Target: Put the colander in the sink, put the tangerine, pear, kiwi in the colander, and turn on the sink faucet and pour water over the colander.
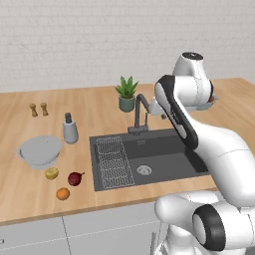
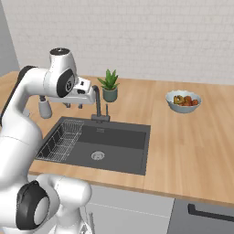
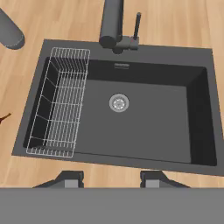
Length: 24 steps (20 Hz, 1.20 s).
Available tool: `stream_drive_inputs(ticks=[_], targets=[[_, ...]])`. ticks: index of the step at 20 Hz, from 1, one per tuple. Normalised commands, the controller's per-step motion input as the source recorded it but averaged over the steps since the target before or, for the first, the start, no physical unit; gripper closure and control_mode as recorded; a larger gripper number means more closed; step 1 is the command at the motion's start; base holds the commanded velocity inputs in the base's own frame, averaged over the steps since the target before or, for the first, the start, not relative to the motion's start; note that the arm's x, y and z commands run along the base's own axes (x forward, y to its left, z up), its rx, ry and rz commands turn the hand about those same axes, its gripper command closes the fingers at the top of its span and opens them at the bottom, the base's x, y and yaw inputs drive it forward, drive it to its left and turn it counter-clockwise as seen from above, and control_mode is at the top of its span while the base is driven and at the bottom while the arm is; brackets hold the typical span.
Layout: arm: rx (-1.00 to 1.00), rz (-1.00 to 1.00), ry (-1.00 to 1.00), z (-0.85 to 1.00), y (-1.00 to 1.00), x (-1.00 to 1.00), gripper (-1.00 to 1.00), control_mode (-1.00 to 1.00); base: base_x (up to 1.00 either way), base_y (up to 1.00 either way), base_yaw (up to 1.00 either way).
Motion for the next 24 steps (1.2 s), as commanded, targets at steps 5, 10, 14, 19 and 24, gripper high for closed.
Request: stream_drive_inputs(ticks=[5, 10, 14, 19, 24], targets=[[0.00, 0.06, -0.02, -0.03, 0.02, -0.29, -1.00, -1.00, 0.00, 0.00, 0.00], [-0.03, 0.12, -0.20, -0.17, 0.51, -0.79, -1.00, -1.00, 0.00, 0.00, 0.00], [-0.04, -0.01, -0.14, -0.23, 0.93, -0.55, -1.00, -1.00, 0.00, 0.00, 0.00], [0.00, -0.19, 0.00, -0.26, 0.97, -0.06, -1.00, -1.00, 0.00, 0.00, 0.00], [0.06, -0.33, 0.06, -0.21, 0.86, 0.16, -1.00, -1.00, 0.00, 0.00, 0.00]])
